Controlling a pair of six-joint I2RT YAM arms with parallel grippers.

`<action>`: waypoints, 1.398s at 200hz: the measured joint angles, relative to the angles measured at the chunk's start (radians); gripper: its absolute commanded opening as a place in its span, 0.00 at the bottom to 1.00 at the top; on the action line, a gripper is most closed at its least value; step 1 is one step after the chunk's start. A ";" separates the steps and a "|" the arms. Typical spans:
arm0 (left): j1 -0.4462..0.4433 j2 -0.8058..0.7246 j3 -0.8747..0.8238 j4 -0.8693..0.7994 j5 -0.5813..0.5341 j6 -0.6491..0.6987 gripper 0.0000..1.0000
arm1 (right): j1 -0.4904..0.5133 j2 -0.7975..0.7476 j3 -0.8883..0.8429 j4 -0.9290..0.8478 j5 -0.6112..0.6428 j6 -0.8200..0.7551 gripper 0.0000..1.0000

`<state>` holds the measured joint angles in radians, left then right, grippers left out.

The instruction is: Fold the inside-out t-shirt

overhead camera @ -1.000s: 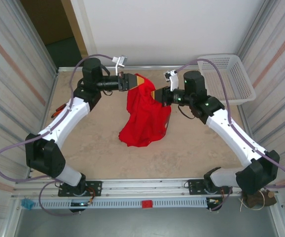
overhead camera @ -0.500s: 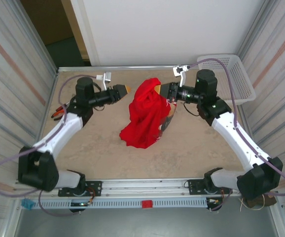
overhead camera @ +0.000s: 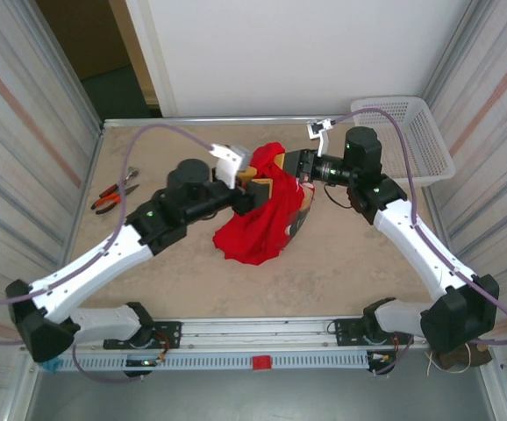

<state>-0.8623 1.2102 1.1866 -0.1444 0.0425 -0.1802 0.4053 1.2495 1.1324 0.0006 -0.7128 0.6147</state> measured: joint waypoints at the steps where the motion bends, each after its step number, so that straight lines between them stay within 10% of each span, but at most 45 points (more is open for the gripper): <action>1: -0.001 0.003 0.001 -0.002 -0.002 0.003 0.55 | 0.000 0.000 0.000 0.000 0.001 0.000 0.00; 64: -0.010 0.093 0.053 -0.087 -0.133 0.167 0.51 | 0.000 0.000 -0.013 0.002 0.008 0.007 0.00; 97: -0.009 0.130 0.084 -0.089 -0.152 0.200 0.00 | 0.000 -0.003 -0.015 0.013 0.009 0.007 0.00; 129: 0.020 0.157 0.109 -0.099 -0.112 0.200 0.00 | -0.002 -0.018 -0.050 0.024 0.016 0.010 0.00; 184: 0.270 0.089 0.140 -0.045 0.325 -0.047 0.00 | -0.054 0.005 -0.125 0.081 0.083 0.054 0.00; 205: 0.340 0.078 0.102 0.054 0.496 -0.187 0.00 | -0.054 0.039 -0.116 0.110 0.091 0.066 0.43; 279: 0.426 0.103 0.030 0.382 0.836 -0.517 0.00 | 0.002 -0.192 -0.108 -0.123 0.306 -0.044 0.56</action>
<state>-0.4358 1.3136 1.2167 0.2379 0.8787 -0.6968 0.4068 1.0580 1.0248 -0.1223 -0.4065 0.5705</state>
